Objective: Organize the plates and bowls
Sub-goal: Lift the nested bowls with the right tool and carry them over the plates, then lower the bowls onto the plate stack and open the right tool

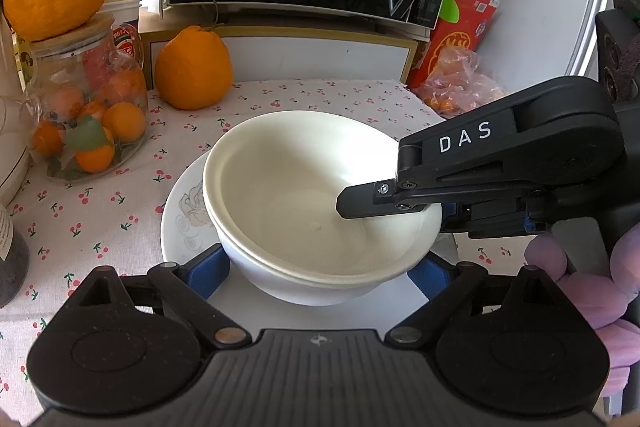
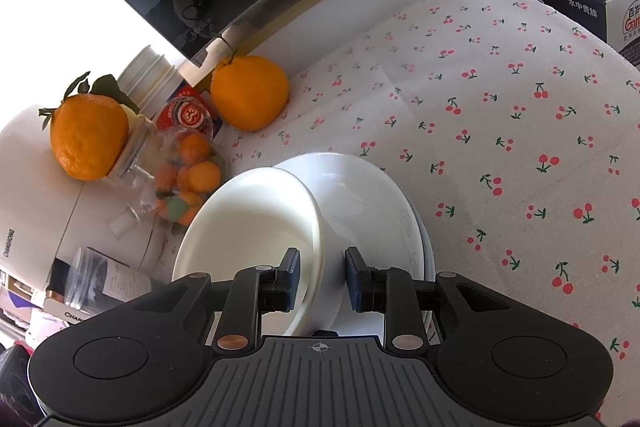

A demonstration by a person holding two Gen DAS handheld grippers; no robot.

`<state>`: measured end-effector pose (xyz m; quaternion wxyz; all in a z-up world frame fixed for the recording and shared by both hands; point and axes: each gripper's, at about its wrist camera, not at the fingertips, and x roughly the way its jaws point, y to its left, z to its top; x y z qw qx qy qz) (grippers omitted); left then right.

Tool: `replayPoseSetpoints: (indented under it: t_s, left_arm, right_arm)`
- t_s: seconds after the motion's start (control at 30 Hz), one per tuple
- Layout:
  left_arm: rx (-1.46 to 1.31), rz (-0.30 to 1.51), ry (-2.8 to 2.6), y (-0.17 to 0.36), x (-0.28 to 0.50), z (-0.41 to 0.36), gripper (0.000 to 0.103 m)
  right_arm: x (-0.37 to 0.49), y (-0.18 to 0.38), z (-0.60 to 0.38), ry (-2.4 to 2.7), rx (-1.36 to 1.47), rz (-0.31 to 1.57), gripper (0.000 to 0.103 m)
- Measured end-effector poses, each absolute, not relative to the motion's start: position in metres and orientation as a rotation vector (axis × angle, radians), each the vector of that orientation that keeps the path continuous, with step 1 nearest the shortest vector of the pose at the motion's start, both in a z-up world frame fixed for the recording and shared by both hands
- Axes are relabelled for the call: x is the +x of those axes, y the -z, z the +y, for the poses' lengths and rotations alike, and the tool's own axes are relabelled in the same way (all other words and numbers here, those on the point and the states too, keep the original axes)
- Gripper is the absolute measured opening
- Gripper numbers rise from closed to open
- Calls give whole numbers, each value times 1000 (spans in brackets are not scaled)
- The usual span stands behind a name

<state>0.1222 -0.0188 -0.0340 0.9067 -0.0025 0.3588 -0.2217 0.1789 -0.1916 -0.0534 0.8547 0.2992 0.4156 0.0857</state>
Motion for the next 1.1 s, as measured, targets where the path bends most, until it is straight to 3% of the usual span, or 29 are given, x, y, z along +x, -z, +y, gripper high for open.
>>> replayPoseSetpoints:
  t_s: [0.47, 0.8, 1.1]
  left_arm:
    - [23, 754, 468, 32, 124, -19, 101]
    - [3, 763, 487, 25, 118, -10, 102]
    - [30, 752, 520, 18, 102, -6, 102]
  right_arm:
    - [179, 53, -191, -184, 623, 873, 26]
    - [173, 40, -195, -188, 605, 837, 54]
    - [164, 24, -210, -197, 599, 792, 66]
